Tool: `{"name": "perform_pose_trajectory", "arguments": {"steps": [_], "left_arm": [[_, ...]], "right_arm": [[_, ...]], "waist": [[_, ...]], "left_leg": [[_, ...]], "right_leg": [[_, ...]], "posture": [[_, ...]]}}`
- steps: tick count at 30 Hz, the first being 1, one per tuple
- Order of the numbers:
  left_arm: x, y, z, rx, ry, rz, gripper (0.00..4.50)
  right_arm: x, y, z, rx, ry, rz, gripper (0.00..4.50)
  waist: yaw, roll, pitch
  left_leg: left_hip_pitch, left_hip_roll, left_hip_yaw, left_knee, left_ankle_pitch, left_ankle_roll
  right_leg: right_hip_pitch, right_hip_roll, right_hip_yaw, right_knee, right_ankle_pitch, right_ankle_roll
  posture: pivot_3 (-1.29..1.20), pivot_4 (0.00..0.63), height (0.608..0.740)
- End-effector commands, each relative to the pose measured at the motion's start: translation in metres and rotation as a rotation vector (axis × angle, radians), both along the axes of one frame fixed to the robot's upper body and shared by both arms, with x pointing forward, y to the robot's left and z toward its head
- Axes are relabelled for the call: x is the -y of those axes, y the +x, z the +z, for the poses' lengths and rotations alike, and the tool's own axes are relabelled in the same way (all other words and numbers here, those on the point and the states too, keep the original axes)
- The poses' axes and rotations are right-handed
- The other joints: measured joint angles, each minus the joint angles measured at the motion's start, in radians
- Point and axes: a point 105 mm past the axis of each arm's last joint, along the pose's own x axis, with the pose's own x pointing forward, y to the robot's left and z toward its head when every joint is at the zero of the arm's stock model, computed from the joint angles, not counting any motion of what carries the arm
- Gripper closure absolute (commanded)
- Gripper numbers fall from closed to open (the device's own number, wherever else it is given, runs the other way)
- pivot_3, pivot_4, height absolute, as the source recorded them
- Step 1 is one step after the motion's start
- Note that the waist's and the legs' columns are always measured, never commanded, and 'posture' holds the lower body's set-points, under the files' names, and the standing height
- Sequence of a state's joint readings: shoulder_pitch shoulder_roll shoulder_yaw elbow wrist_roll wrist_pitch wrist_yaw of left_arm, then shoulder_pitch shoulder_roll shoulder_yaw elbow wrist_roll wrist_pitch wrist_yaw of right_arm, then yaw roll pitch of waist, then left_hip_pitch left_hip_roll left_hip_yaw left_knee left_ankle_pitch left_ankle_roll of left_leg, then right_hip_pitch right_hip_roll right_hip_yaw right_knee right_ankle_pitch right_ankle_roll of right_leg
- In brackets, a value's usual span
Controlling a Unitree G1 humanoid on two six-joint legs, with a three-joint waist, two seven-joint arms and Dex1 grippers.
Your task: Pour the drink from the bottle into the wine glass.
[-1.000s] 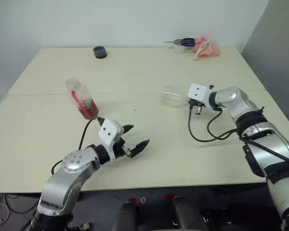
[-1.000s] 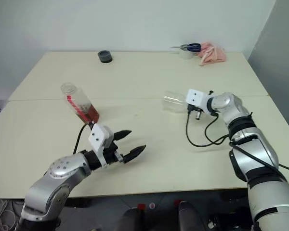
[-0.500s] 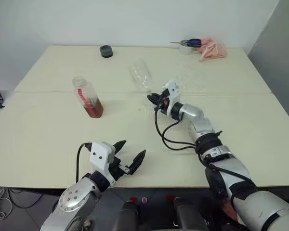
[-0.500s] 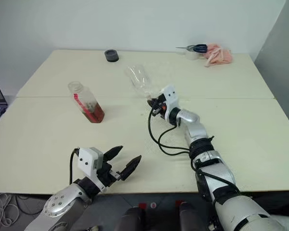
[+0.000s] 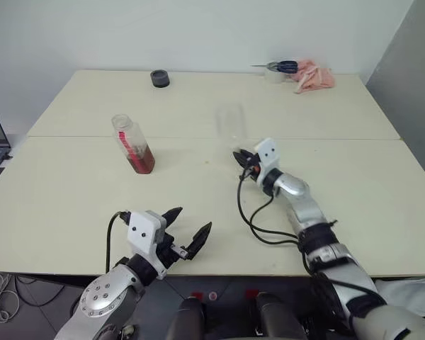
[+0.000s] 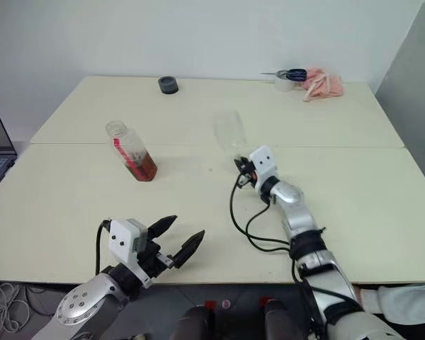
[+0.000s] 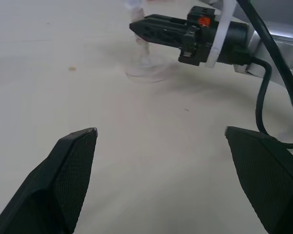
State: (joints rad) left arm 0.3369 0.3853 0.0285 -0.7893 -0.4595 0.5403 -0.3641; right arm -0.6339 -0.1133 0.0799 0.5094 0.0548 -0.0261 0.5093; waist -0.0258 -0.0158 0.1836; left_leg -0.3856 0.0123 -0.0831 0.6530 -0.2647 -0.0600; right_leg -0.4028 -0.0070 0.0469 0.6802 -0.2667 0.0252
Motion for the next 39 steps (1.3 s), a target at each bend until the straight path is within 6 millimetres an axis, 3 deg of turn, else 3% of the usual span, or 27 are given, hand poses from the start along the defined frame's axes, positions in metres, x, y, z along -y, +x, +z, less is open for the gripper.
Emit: {"name": "perform_pose_trajectory", "arguments": {"steps": [1, 7, 13, 17, 22, 27, 39], "left_arm": [[0.007, -0.004, 0.013, 0.057, -0.011, -0.027, 0.00], [0.006, -0.002, 0.013, 0.060, -0.014, -0.015, 0.00], [-0.014, 0.000, 0.010, 0.065, 0.013, 0.076, 0.00], [-0.031, 0.004, 0.014, 0.096, 0.042, 0.144, 0.00], [-0.045, 0.006, 0.014, 0.099, 0.038, 0.204, 0.00], [-0.057, 0.009, 0.014, 0.112, 0.048, 0.252, 0.00], [-0.049, 0.012, 0.018, 0.123, 0.037, 0.233, 0.00]], "right_arm": [[0.018, -0.003, -0.016, -0.102, -0.009, -0.063, 4.37], [0.001, 0.003, 0.007, -0.058, 0.046, -0.045, 4.37], [-0.026, 0.010, 0.044, 0.061, 0.156, 0.009, 4.37], [-0.039, 0.019, 0.053, 0.093, 0.187, -0.002, 4.37], [-0.055, 0.024, 0.053, 0.133, 0.155, 0.013, 4.37], [-0.063, 0.025, 0.040, 0.111, 0.143, 0.014, 4.37], [-0.064, 0.023, 0.015, 0.081, 0.054, 0.012, 4.37]], "waist": [[-0.003, 0.000, -0.001], [-0.007, 0.000, -0.001], [-0.017, 0.000, 0.000], [-0.026, 0.000, 0.000], [-0.031, 0.000, 0.000], [-0.030, 0.000, 0.000], [-0.031, 0.000, 0.000]], "left_leg": [[0.001, 0.000, 0.001, -0.001, 0.000, 0.000], [0.004, 0.001, 0.002, -0.006, 0.000, 0.000], [0.004, 0.003, 0.002, -0.007, 0.000, 0.000], [0.004, 0.003, 0.002, -0.008, 0.000, 0.000], [0.003, 0.003, 0.002, -0.008, 0.000, 0.000], [0.003, 0.003, 0.002, -0.008, 0.000, 0.000], [0.003, 0.003, 0.002, -0.008, 0.000, 0.000]], "right_leg": [[0.000, 0.000, 0.000, 0.000, 0.000, 0.000], [0.000, 0.002, 0.001, 0.000, -0.001, -0.001], [-0.002, 0.004, 0.002, 0.000, -0.001, -0.001], [-0.003, 0.004, 0.001, 0.000, -0.001, -0.002], [-0.002, 0.004, 0.001, 0.000, -0.001, -0.002], [-0.002, 0.004, 0.001, 0.000, -0.001, -0.002], [-0.002, 0.004, 0.001, 0.000, -0.001, -0.002]], "posture": [[0.00, 0.150, 0.740], [0.00, 0.150, 0.740], [0.00, 0.150, 0.740], [0.00, 0.150, 0.740], [0.00, 0.150, 0.740], [0.00, 0.150, 0.740], [0.00, 0.150, 0.740]]}}
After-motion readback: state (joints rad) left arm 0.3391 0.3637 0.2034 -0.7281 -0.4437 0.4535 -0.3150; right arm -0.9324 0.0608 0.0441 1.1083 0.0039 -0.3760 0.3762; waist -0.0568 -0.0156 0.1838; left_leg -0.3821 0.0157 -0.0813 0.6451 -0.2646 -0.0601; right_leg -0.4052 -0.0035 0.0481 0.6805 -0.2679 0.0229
